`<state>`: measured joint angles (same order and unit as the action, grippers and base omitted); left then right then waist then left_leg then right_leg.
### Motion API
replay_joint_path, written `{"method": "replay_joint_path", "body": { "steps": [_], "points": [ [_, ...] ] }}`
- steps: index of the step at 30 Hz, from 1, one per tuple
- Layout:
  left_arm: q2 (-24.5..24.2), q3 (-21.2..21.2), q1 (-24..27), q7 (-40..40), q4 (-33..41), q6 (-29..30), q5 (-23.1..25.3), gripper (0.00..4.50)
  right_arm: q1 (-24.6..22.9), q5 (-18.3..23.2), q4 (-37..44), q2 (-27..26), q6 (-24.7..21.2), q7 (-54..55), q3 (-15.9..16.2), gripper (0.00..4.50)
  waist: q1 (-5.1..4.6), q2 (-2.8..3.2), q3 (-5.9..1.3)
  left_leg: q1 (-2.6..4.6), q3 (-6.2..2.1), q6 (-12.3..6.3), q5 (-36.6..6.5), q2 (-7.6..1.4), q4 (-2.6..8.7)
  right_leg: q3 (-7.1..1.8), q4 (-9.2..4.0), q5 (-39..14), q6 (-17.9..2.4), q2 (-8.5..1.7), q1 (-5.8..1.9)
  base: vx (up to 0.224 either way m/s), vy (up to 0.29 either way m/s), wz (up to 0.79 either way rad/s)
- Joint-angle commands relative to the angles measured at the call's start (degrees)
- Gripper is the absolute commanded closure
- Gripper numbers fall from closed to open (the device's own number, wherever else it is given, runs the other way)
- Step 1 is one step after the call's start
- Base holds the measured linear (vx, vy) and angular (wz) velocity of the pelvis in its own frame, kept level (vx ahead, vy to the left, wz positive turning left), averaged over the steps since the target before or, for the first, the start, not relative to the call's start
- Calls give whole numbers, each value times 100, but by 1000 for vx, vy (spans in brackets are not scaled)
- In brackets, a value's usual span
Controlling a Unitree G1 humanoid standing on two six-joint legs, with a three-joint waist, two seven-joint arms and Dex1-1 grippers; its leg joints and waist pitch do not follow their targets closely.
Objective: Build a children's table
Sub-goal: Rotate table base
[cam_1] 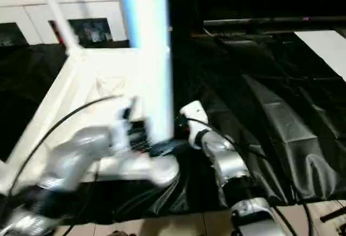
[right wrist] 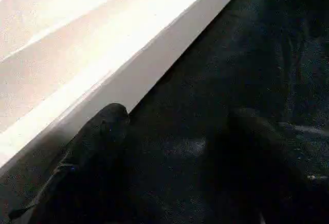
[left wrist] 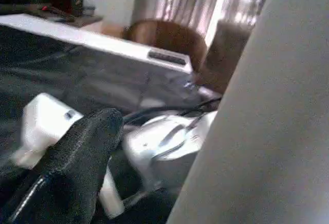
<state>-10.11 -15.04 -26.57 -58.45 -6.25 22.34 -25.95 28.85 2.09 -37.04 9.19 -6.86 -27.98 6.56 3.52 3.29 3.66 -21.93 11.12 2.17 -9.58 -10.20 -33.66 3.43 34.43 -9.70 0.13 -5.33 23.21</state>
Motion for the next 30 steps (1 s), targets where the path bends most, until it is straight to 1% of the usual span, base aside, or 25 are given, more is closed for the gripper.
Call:
{"method": "replay_joint_path", "body": {
  "steps": [1,2,4,7,8,9,10,11,13,15,16,17,18,19,20,21,22,23,24,25,26,27,28,29,30],
  "points": [
    [-145,-54,-24,69,-183,-152,269,4,43,52,-66,102,46,-1,-139,92,67,-50,-437,76,-124,-126,-1321,-222,379,-217,-391,-1253,-1245,-301,-317,0,0,0],
    [-220,-49,-26,43,-308,-263,397,4,-10,85,-61,253,60,-5,-261,92,80,-18,-449,99,-122,-126,-1335,-230,369,-213,-385,-1260,-1288,-298,-304,0,0,0],
    [-326,-64,-47,180,-566,-540,708,4,-109,108,-31,459,88,-45,-382,92,111,-38,-436,116,-109,-118,-1414,-241,370,-208,-400,-1308,-1311,-283,-291,0,0,0],
    [-410,-32,-77,433,-948,-921,1030,4,-278,157,57,740,135,-157,-525,92,136,-41,-422,111,-116,-79,-1595,-229,384,-202,-438,-1644,-1154,-286,-294,0,0,0],
    [-412,-28,-78,438,-962,-933,1035,4,-288,161,64,754,136,-167,-531,92,136,-57,-413,115,-118,-54,-1708,-217,391,-195,-468,-1900,-1046,-285,-295,0,0,0],
    [-437,-25,-72,445,-988,-975,1063,4,-332,181,108,812,140,-221,-550,92,142,-59,-418,115,-127,-33,-1744,-217,394,-194,-479,-2090,-984,-298,-292,0,0,0],
    [-502,-41,-38,372,-964,-991,1071,4,-398,208,186,895,141,-322,-567,92,142,-55,-421,105,-135,-29,-1739,-215,396,-188,-478,-2138,-970,-301,-295,0,0,0],
    [-587,-65,14,246,-909,-967,1048,4,-477,258,295,984,131,-483,-578,92,155,-48,-423,114,-140,-30,-1795,-232,400,-185,-495,-2210,-952,-309,-279,0,0,0],
    [-726,-111,101,-2,-795,-937,995,4,-604,343,531,1098,118,-756,-560,92,159,-45,-414,127,-135,-44,-1884,-240,403,-182,-507,-2279,-990,-304,-251,0,0,0],
    [-892,-173,186,-230,-699,-850,974,4,-753,444,852,1218,68,-1060,-516,92,185,-28,-408,113,-143,-75,-1926,-257,421,-180,-490,-2264,-986,-292,-256,0,0,0],
    [-941,-199,203,-289,-709,-867,994,4,-802,478,958,1256,50,-1163,-504,92,201,-25,-413,125,-138,-81,-1931,-263,417,-185,-495,-2262,-981,-295,-243,0,0,0],
    [-1108,-312,221,-379,-771,-971,1168,4,-957,567,1297,1374,50,-1446,-448,92,220,-9,-410,146,-134,-81,-2008,-267,417,-192,-498,-2280,-977,-287,-218,0,0,0],
    [-1108,-312,221,-379,-771,-971,1168,4,-957,567,1297,1374,50,-1446,-448,92,220,-9,-410,146,-134,-81,-2008,-267,417,-192,-498,-2280,-977,-287,-218,0,0,0],
    [-1214,-358,205,-491,-872,-1011,1249,20,-1069,690,1572,1457,-49,-1680,-423,92,215,-15,-417,129,-146,-74,-1980,-267,424,-191,-479,-2226,-982,-289,-231,0,0,0],
    [-1280,-377,194,-584,-929,-1007,1270,31,-1143,785,1753,1516,-122,-1852,-405,92,240,-19,-416,123,-148,-104,-1940,-266,427,-193,-488,-2195,-956,-289,-245,0,0,0],
    [-1299,-382,188,-619,-950,-1002,1274,39,-1169,823,1817,1540,-152,-1917,-400,92,254,-26,-418,129,-143,-122,-1916,-273,424,-200,-476,-2167,-988,-294,-224,0,0,0],
    [-1374,-375,137,-640,-1107,-1095,1362,39,-1287,991,2092,1681,-312,-2286,-312,92,254,-58,-427,117,-139,-127,-1871,-272,422,-196,-468,-2121,-1006,-297,-237,0,0,0],
    [-1388,-372,124,-633,-1147,-1125,1388,49,-1312,1028,2150,1715,-350,-2369,-289,92,292,-39,-430,120,-145,-150,-1827,-282,416,-201,-462,-2069,-1002,-305,-240,0,0,0],
    [-1446,-380,100,-689,-1217,-1162,1431,49,-1368,1063,2273,1794,-427,-2528,-234,92,298,-62,-425,118,-135,-168,-1808,-277,415,-200,-468,-2054,-1027,-298,-230,0,0,0],
    [-1481,-387,83,-734,-1258,-1176,1454,63,-1398,1078,2340,1844,-473,-2621,-204,92,309,-84,-431,103,-141,-164,-1764,-281,414,-201,-455,-2040,-1027,-312,-244,0,0,0],
    [-1528,-397,44,-757,-1344,-1203,1510,72,-1439,1104,2438,1919,-557,-2752,-154,76,323,-63,-430,105,-140,-165,-1728,-277,414,-201,-455,-2050,-1033,-311,-237,0,0,0],
    [-1551,-402,22,-784,-1384,-1196,1523,79,-1458,1111,2490,1956,-602,-2808,-134,66,339,-56,-438,122,-137,-151,-1720,-290,404,-212,-450,-2019,-1047,-326,-219,0,0,0],
    [-1573,-407,0,-811,-1424,-1188,1537,82,-1477,1117,2542,1993,-647,-2864,-114,59,330,-76,-429,115,-136,-157,-1718,-286,411,-209,-455,-2018,-1063,-321,-223,0,0,0],
    [-1634,-452,-123,-849,-1652,-1242,1641,86,-1514,1152,2715,2125,-876,-3017,-65,56,348,-76,-425,108,-137,-159,-1711,-277,409,-207,-455,-2065,-1046,-317,-229,0,0,0],
    [-1651,-477,-178,-943,-1751,-1260,1657,95,-1524,1165,2792,2187,-987,-3058,-58,47,355,-76,-431,118,-136,-158,-1692,-279,406,-210,-455,-2049,-1040,-319,-223,0,0,0]
  ]
}}
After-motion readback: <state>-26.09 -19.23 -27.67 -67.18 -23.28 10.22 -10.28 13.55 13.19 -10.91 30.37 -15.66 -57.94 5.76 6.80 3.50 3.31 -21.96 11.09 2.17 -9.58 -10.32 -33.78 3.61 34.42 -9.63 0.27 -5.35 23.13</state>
